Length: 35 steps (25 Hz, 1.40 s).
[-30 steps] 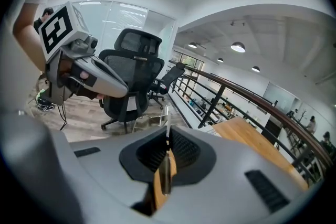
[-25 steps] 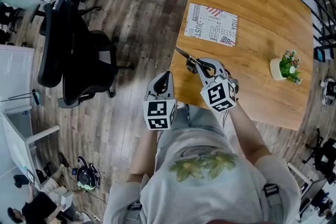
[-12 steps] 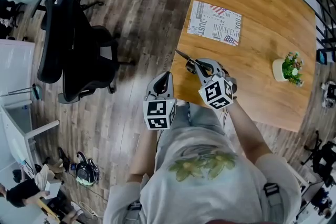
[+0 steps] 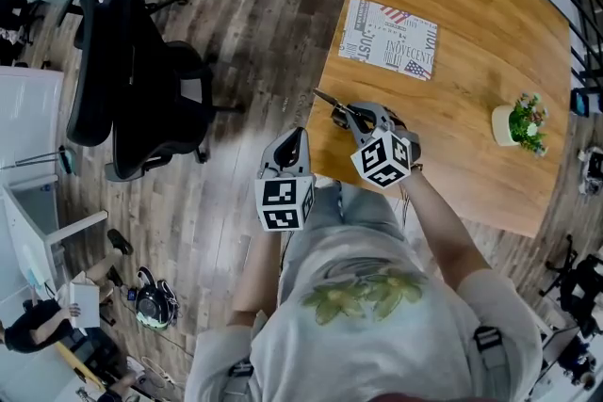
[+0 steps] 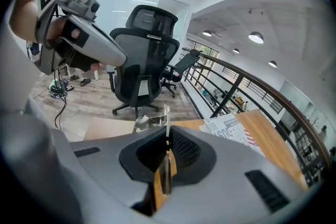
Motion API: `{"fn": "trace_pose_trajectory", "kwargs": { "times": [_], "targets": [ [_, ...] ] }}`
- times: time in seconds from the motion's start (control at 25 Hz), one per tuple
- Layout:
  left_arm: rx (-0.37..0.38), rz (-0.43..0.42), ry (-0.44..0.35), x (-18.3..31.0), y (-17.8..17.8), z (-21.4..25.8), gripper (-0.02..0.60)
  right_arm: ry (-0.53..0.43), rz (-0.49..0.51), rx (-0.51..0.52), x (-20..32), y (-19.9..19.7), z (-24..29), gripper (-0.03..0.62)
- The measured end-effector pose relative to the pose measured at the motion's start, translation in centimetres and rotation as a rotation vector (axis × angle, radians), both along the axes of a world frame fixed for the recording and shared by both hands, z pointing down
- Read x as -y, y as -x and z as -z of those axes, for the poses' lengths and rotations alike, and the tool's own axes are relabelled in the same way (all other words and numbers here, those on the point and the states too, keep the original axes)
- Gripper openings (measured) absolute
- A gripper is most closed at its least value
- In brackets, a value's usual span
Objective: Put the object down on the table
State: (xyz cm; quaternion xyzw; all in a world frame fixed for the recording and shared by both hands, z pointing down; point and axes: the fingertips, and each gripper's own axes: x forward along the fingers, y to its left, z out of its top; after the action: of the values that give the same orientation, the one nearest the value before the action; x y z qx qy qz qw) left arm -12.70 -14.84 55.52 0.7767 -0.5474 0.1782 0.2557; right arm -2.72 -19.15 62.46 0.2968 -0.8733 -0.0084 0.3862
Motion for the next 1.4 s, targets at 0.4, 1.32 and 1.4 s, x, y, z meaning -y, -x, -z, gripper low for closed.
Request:
{"fn": "trace_pose_trajectory", "kwargs": {
  "times": [0.4,1.32,1.4],
  "targets": [
    [0.004,0.008,0.015,-0.1,0.4,-0.5,0.016,0.021,0.012,-0.054,0.4,0.1,-2.5,0.011],
    [0.015,0.004,0.025,0.4,-0.2,-1.0,0.016,0.046,0.055,-0.091,-0.5,0.5,-5.5,0.044],
    [0.014,0.004,0.025,0.4,-0.2,-0.9,0.017,0.049,0.061,-0.094,-0.6,0.7,-5.6,0.052]
  ]
}}
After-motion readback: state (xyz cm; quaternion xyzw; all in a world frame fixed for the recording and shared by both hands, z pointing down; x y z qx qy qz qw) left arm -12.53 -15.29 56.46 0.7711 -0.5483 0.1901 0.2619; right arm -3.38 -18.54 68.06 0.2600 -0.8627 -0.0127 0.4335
